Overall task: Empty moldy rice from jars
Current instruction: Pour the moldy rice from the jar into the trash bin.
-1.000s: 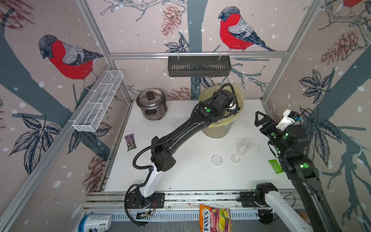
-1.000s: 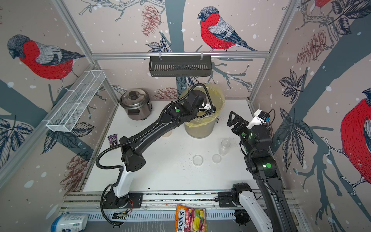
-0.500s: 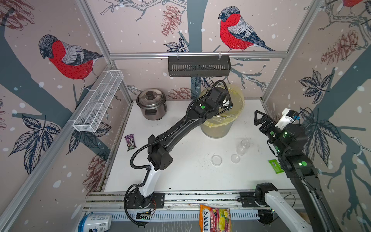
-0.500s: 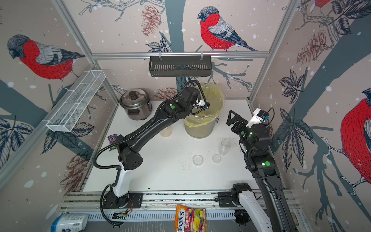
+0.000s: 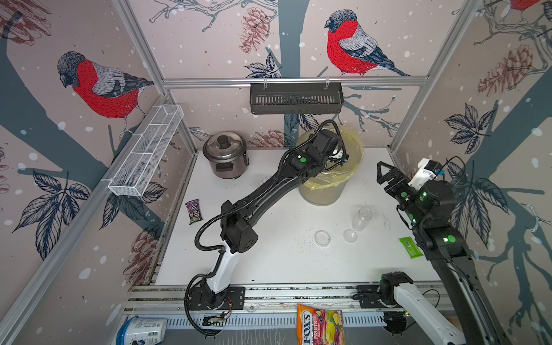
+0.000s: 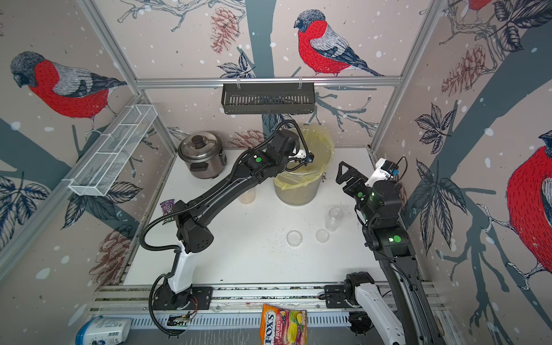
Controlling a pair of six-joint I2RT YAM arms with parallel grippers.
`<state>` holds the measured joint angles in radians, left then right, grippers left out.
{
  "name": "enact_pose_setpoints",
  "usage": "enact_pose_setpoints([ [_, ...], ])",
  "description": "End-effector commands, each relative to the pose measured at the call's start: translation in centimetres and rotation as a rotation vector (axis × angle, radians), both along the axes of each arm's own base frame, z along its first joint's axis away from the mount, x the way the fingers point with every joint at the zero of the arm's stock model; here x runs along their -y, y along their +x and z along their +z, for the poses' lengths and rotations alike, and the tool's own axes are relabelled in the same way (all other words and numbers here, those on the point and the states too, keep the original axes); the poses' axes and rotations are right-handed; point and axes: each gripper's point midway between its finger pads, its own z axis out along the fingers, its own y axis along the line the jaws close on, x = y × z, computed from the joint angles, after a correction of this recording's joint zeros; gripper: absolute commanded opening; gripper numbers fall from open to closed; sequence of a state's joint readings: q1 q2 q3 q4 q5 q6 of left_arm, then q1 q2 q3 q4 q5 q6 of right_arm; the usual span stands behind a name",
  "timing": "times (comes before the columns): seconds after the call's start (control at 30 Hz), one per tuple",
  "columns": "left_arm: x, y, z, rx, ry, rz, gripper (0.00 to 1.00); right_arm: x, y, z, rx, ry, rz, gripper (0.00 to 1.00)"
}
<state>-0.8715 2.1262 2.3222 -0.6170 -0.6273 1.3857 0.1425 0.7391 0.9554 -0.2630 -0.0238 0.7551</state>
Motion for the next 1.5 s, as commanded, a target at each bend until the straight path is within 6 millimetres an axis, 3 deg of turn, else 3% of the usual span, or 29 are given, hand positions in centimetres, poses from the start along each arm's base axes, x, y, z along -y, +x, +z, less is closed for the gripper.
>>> enact_pose_setpoints([
  [0.0, -0.5, -0.1, 2.0, -0.005, -0.098, -0.002, 0.13, 0.3, -0.3, 0.4, 0.029, -0.017, -0.007, 1.0],
  [0.1, -0.3, -0.4, 2.8, -0.03, -0.176, -0.027, 0.13, 0.1, -0.4, 0.4, 0.039, -0.004, 0.003, 1.0],
  [0.27, -0.8, -1.5, 5.5, -0.135, -0.452, -0.102, 0.14, -0.6, -0.6, 0.8, 0.03, -0.038, 0.054, 1.0],
  [0.53, -2.6, -3.2, 8.3, -0.255, -0.772, -0.228, 0.14, -4.1, -1.0, 3.0, 0.023, -0.117, 0.293, 1.0],
  [0.73, -3.4, -6.2, 8.0, -0.288, -0.915, -0.318, 0.14, -8.0, -2.0, 4.2, 0.035, -0.058, 0.554, 1.0],
  [1.03, -6.2, -10.0, 7.4, -0.287, -1.151, -0.363, 0.15, -9.8, -2.5, 6.9, 0.075, -0.023, 0.666, 1.0],
  [1.17, -6.8, -11.3, 7.1, -0.298, -1.203, -0.383, 0.15, -10.7, -2.4, 6.9, 0.061, -0.012, 0.711, 1.0],
  [1.3, -6.6, -11.3, 6.8, -0.309, -1.211, -0.392, 0.15, -11.8, -2.6, 6.6, 0.055, -0.014, 0.741, 1.0],
  [1.47, -6.0, -9.0, 5.9, -0.317, -1.086, -0.305, 0.13, -11.6, -2.2, 6.0, 0.048, -0.056, 0.699, 1.0],
])
